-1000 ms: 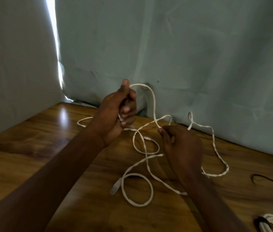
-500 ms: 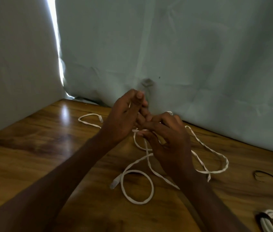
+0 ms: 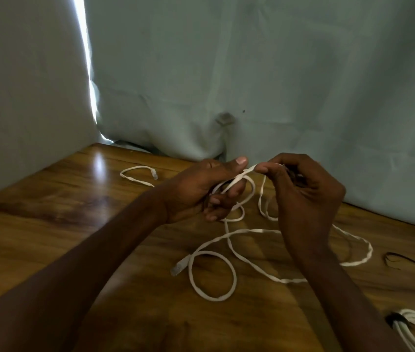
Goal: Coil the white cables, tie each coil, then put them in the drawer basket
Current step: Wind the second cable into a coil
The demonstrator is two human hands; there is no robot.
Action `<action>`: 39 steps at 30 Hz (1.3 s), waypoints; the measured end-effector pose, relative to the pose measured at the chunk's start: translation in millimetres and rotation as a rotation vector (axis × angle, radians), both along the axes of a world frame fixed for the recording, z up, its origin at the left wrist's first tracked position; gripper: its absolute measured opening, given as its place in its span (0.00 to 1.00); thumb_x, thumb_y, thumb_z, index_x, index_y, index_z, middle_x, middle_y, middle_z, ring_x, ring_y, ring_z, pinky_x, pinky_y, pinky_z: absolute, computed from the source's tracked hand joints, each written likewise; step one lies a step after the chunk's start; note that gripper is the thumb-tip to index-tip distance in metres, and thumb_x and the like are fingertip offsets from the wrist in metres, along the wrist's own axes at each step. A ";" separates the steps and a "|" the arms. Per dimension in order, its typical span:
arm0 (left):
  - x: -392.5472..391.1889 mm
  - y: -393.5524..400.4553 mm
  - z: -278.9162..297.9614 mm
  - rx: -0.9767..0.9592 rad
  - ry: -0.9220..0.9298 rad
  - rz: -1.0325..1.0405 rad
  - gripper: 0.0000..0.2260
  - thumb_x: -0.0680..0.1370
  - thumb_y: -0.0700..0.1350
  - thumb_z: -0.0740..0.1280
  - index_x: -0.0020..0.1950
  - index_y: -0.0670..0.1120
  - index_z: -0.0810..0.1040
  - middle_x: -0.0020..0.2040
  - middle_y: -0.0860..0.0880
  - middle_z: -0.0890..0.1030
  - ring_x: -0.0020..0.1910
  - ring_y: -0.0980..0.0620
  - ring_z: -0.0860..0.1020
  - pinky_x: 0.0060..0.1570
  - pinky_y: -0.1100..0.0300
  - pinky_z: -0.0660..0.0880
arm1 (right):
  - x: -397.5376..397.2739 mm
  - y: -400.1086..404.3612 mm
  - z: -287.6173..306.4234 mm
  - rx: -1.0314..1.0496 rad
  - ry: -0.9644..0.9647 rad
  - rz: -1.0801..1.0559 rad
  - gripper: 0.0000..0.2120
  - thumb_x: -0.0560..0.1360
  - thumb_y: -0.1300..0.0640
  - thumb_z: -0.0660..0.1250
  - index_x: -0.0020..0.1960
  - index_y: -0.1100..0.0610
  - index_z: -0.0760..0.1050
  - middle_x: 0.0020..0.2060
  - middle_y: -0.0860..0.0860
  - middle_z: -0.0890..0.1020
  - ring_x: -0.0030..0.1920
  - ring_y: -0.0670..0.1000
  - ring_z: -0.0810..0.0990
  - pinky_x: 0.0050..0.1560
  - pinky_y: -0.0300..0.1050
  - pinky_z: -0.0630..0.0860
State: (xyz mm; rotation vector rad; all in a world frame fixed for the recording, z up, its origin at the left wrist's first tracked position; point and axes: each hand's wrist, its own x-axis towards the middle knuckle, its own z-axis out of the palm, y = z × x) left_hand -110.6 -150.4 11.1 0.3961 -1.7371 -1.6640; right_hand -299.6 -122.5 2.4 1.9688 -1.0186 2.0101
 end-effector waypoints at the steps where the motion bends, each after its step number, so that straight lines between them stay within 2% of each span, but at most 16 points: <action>1: 0.5 -1.1 -0.6 0.048 0.028 -0.057 0.22 0.85 0.55 0.57 0.39 0.41 0.72 0.26 0.48 0.62 0.21 0.54 0.62 0.21 0.63 0.65 | 1.8 -0.2 0.4 0.022 -0.034 0.054 0.06 0.77 0.55 0.75 0.45 0.58 0.85 0.38 0.48 0.85 0.40 0.52 0.83 0.41 0.53 0.77; 4: 1.1 -4.4 -1.6 0.239 0.197 -0.211 0.19 0.85 0.53 0.57 0.40 0.44 0.74 0.26 0.52 0.64 0.21 0.56 0.56 0.19 0.66 0.57 | 5.8 -5.1 -2.5 0.133 -0.072 0.085 0.06 0.80 0.54 0.72 0.47 0.56 0.85 0.36 0.43 0.83 0.37 0.48 0.82 0.38 0.44 0.76; 6: 1.8 -9.3 -1.5 0.334 0.354 -0.285 0.18 0.85 0.52 0.56 0.41 0.45 0.73 0.26 0.53 0.64 0.19 0.56 0.56 0.20 0.65 0.51 | 3.1 -13.8 -8.8 0.220 0.001 0.049 0.08 0.82 0.53 0.69 0.49 0.52 0.85 0.32 0.40 0.80 0.34 0.46 0.80 0.38 0.41 0.74; 8: 4.8 -17.6 -2.1 0.374 0.534 -0.321 0.17 0.86 0.51 0.54 0.43 0.46 0.72 0.26 0.52 0.63 0.19 0.56 0.59 0.20 0.65 0.53 | -0.5 -22.3 -16.5 0.299 0.180 -0.023 0.10 0.84 0.50 0.65 0.50 0.51 0.84 0.30 0.41 0.78 0.33 0.44 0.78 0.36 0.45 0.73; 10: 11.4 -29.6 -5.6 0.429 0.711 -0.319 0.14 0.86 0.48 0.56 0.44 0.45 0.72 0.27 0.50 0.69 0.19 0.55 0.65 0.21 0.64 0.61 | 0.4 -27.0 -23.3 0.374 0.382 -0.096 0.12 0.85 0.47 0.61 0.51 0.49 0.81 0.30 0.41 0.75 0.32 0.42 0.75 0.33 0.46 0.68; 13: 24.9 -38.8 -9.2 0.549 0.933 -0.140 0.06 0.80 0.38 0.64 0.44 0.44 0.72 0.30 0.47 0.75 0.24 0.52 0.76 0.22 0.61 0.72 | 9.6 -24.3 -31.2 0.470 0.627 -0.187 0.15 0.85 0.42 0.58 0.52 0.47 0.81 0.33 0.40 0.76 0.33 0.41 0.72 0.33 0.44 0.64; 16: 30.2 -40.6 -9.2 0.568 1.010 0.218 0.06 0.81 0.38 0.61 0.45 0.41 0.75 0.36 0.46 0.83 0.32 0.50 0.85 0.27 0.60 0.80 | 18.5 -19.4 -37.7 0.486 0.718 -0.124 0.17 0.82 0.39 0.56 0.53 0.45 0.81 0.38 0.40 0.81 0.38 0.42 0.77 0.38 0.45 0.74; 19: 21.9 -37.6 -6.8 0.414 0.838 0.351 0.15 0.88 0.47 0.53 0.47 0.42 0.72 0.44 0.40 0.87 0.43 0.43 0.88 0.37 0.58 0.84 | 22.4 -17.7 -39.5 0.409 0.747 -0.101 0.14 0.80 0.41 0.60 0.55 0.44 0.82 0.44 0.41 0.85 0.44 0.43 0.79 0.43 0.40 0.75; 21: 12.5 -36.4 -8.3 0.208 0.544 0.473 0.17 0.89 0.50 0.50 0.45 0.44 0.70 0.47 0.37 0.87 0.46 0.41 0.87 0.40 0.57 0.84 | 22.6 -16.2 -38.0 0.339 0.712 -0.083 0.11 0.80 0.44 0.64 0.51 0.46 0.84 0.42 0.42 0.85 0.42 0.41 0.76 0.39 0.28 0.66; 23: 3.8 -33.0 -11.4 0.002 0.263 0.607 0.18 0.89 0.51 0.50 0.46 0.44 0.68 0.45 0.35 0.86 0.42 0.40 0.87 0.39 0.56 0.83 | 22.6 -15.7 -34.0 0.264 0.673 -0.083 0.09 0.79 0.45 0.67 0.47 0.46 0.84 0.38 0.43 0.84 0.37 0.38 0.71 0.38 0.27 0.61; 25: -3.3 -29.1 -17.5 -0.165 0.088 0.700 0.16 0.89 0.50 0.52 0.47 0.42 0.70 0.40 0.38 0.85 0.35 0.47 0.84 0.34 0.60 0.80 | 20.4 -16.2 -29.4 0.172 0.616 -0.031 0.05 0.77 0.48 0.72 0.47 0.47 0.85 0.37 0.44 0.84 0.36 0.37 0.70 0.36 0.33 0.65; 27: -7.2 -25.0 -23.4 -0.299 -0.012 0.757 0.15 0.88 0.47 0.54 0.48 0.40 0.72 0.33 0.49 0.81 0.29 0.57 0.78 0.30 0.66 0.74 | 18.1 -15.9 -24.2 0.099 0.562 0.012 0.05 0.76 0.49 0.75 0.44 0.50 0.85 0.35 0.45 0.82 0.36 0.42 0.74 0.35 0.44 0.72; 30: -9.3 -17.4 -23.9 -0.480 -0.117 0.689 0.17 0.88 0.46 0.55 0.43 0.43 0.73 0.29 0.52 0.75 0.28 0.55 0.74 0.29 0.62 0.71 | 13.8 -14.6 -17.9 0.047 0.488 0.048 0.05 0.76 0.51 0.77 0.44 0.52 0.86 0.36 0.42 0.78 0.37 0.45 0.75 0.37 0.51 0.73; 33: -10.0 -9.4 -16.9 -0.319 -0.129 0.521 0.19 0.88 0.48 0.55 0.40 0.43 0.73 0.27 0.49 0.69 0.24 0.52 0.66 0.24 0.62 0.64 | 9.7 -13.0 -12.1 0.056 0.375 0.092 0.05 0.76 0.54 0.77 0.48 0.55 0.85 0.40 0.46 0.82 0.40 0.49 0.80 0.39 0.53 0.76; 35: -9.2 -5.7 -12.1 -0.196 -0.098 0.411 0.20 0.88 0.48 0.54 0.40 0.41 0.73 0.25 0.49 0.66 0.22 0.54 0.61 0.23 0.63 0.59 | 6.7 -12.1 -8.0 0.070 0.294 0.103 0.05 0.76 0.57 0.77 0.50 0.56 0.84 0.44 0.45 0.84 0.43 0.47 0.82 0.42 0.49 0.78; 39: -5.2 -8.0 -9.5 -0.081 -0.024 0.176 0.21 0.87 0.53 0.54 0.42 0.40 0.72 0.23 0.50 0.61 0.19 0.56 0.54 0.20 0.65 0.53 | 3.3 -16.1 -8.7 0.154 0.193 0.097 0.01 0.78 0.61 0.73 0.47 0.56 0.83 0.42 0.47 0.83 0.43 0.46 0.81 0.41 0.44 0.75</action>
